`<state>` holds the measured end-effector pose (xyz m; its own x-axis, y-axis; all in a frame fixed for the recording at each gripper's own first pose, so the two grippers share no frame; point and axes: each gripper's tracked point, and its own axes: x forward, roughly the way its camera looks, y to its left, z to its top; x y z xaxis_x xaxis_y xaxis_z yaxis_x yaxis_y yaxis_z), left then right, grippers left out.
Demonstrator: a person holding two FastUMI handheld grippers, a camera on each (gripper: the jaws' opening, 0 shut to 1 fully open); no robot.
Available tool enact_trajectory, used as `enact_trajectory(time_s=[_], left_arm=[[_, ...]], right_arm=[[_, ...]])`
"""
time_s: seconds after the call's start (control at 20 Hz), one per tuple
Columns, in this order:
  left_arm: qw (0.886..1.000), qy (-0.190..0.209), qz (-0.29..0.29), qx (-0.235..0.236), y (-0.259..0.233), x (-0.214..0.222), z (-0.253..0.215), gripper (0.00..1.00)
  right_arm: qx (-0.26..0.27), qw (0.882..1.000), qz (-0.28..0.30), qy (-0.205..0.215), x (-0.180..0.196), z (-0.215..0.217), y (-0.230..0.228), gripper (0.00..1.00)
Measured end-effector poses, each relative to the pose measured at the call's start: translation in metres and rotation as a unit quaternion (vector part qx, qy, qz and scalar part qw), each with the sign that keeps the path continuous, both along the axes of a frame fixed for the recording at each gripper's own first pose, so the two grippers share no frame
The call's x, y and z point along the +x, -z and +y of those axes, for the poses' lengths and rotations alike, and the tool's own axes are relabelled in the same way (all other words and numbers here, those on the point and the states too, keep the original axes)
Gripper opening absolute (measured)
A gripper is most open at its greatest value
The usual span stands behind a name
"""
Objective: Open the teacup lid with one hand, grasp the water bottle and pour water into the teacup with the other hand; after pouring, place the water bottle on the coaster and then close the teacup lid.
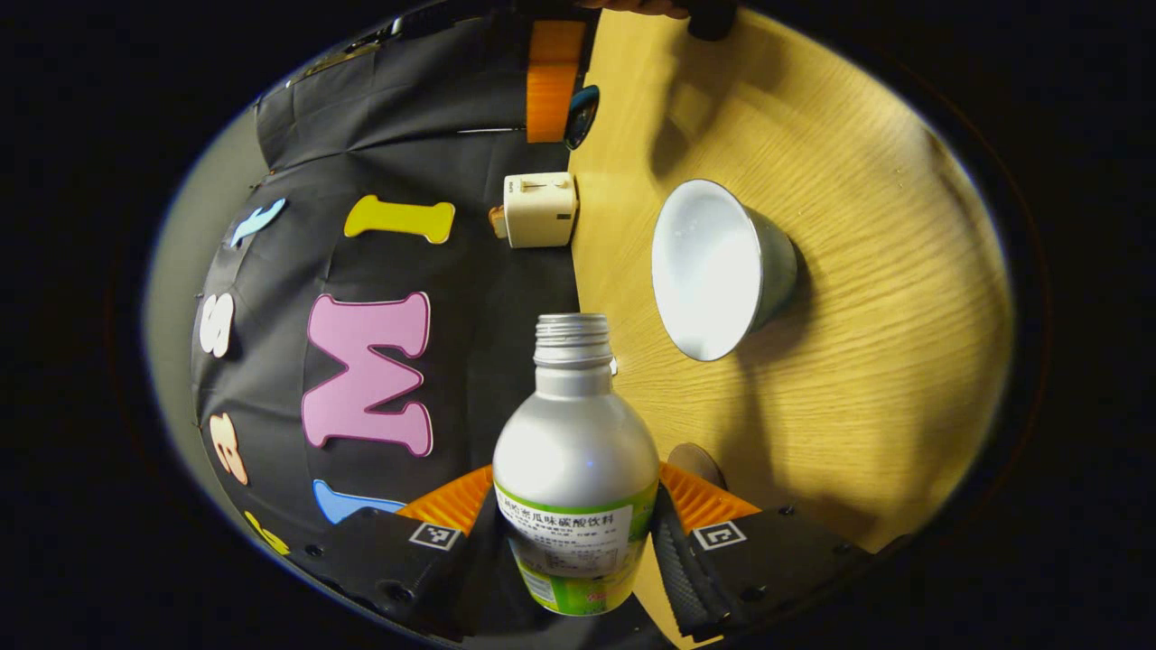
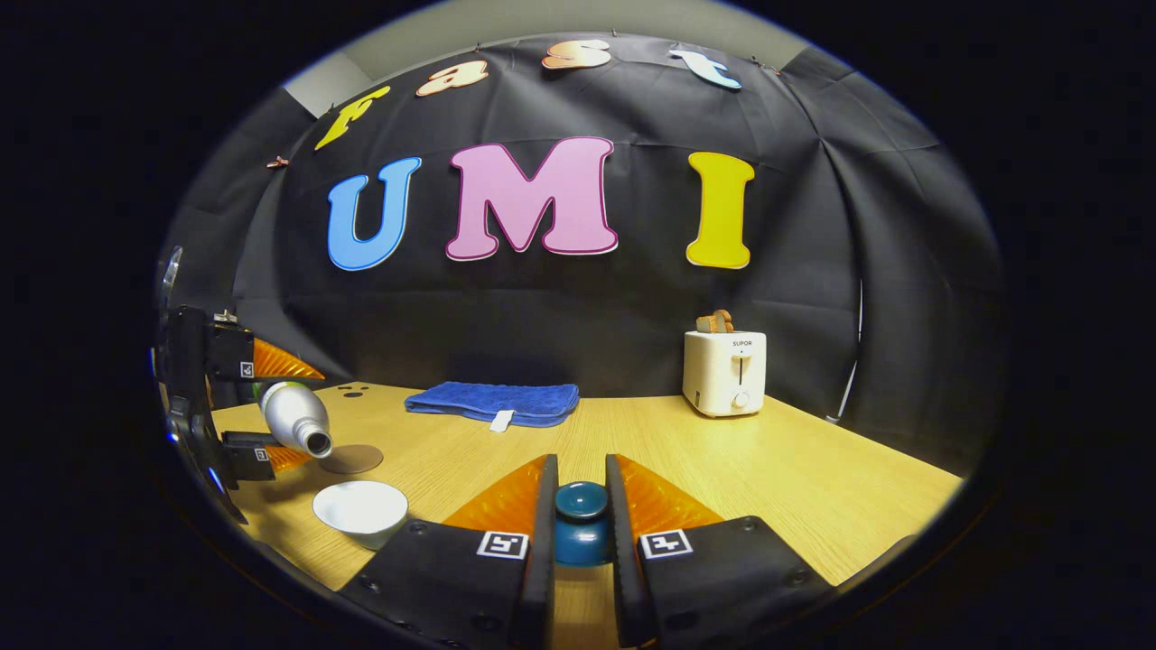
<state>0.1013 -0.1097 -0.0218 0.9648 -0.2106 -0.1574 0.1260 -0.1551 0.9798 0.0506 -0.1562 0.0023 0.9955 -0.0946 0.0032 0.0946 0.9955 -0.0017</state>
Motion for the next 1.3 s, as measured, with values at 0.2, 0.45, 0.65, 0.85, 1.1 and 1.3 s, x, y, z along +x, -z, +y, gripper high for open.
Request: enact_trajectory(time_s=[0.2, 0.45, 0.65, 0.85, 1.1, 1.3], left_arm=[[0.999, 0.000, 0.005, 0.048, 0.002, -0.006, 0.000, 0.80], [0.996, -0.003, 0.007, 0.088, 0.001, -0.001, -0.001, 0.80], [0.993, -0.013, 0.003, 0.118, 0.000, -0.001, 0.002, 0.78], [0.990, -0.013, -0.001, 0.141, -0.006, -0.002, 0.002, 0.78], [0.985, -0.012, -0.004, 0.172, -0.011, -0.003, 0.002, 0.78], [0.980, -0.012, -0.007, 0.198, -0.015, -0.003, 0.002, 0.78]], right_arm=[[0.000, 1.000, 0.000, 0.000, 0.000, 0.000, 0.000, 0.30], [0.000, 1.000, 0.000, 0.000, 0.000, 0.000, 0.000, 0.30], [0.000, 1.000, 0.000, 0.000, 0.000, 0.000, 0.000, 0.30], [0.000, 1.000, 0.000, 0.000, 0.000, 0.000, 0.000, 0.30], [0.000, 1.000, 0.000, 0.000, 0.000, 0.000, 0.000, 0.30], [0.000, 1.000, 0.000, 0.000, 0.000, 0.000, 0.000, 0.30]])
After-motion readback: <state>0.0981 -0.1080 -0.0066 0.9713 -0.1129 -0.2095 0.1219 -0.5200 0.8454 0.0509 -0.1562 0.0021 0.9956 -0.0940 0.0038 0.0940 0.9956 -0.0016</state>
